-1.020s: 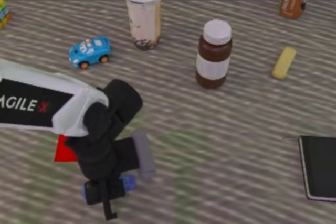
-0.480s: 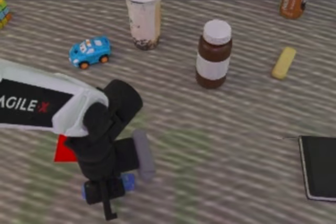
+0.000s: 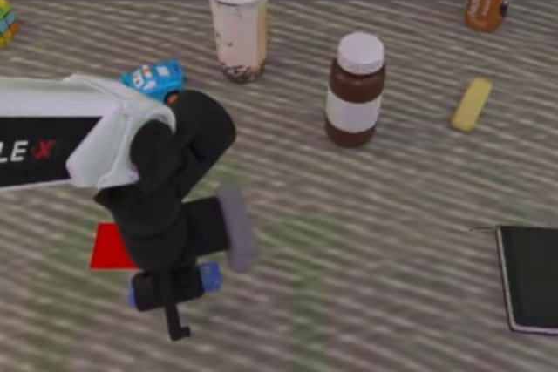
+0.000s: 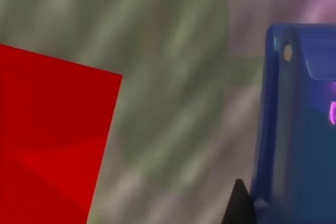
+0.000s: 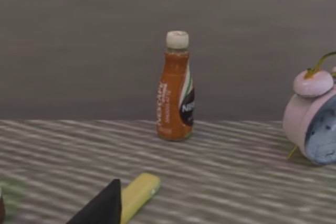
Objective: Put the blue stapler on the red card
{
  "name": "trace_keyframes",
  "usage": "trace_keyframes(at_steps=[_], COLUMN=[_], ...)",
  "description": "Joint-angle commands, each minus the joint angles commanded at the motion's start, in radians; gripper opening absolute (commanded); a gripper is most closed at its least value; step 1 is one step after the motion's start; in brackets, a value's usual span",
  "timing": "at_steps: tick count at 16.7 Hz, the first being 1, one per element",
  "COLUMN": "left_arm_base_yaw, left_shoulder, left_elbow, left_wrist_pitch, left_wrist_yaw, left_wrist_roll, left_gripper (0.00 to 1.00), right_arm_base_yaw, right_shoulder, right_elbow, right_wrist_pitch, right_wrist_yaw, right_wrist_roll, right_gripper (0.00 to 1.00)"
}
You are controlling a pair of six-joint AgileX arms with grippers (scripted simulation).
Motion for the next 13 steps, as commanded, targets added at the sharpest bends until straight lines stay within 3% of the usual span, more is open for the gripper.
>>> trace_keyframes(at_steps=[5, 13], left_arm_base_yaw=[0.007, 0.003], left_shoulder=[-0.098, -0.084], left_elbow=[0.093, 0.115], left_wrist_pitch=[-0.188, -0.203], left_wrist_yaw=[0.000, -0.001], left_wrist_roll=[-0.002, -0.059], left_gripper=[0.00, 0.00], right_arm_base_yaw=[0.000, 0.000], right_shoulder=[0.000, 0.000], right_elbow=[0.000, 0.000], right_wrist_pitch=[0.000, 0.000], right_wrist_yaw=[0.000, 0.000], right_wrist_roll=[0.000, 0.000], right_gripper=[1.00, 1.00])
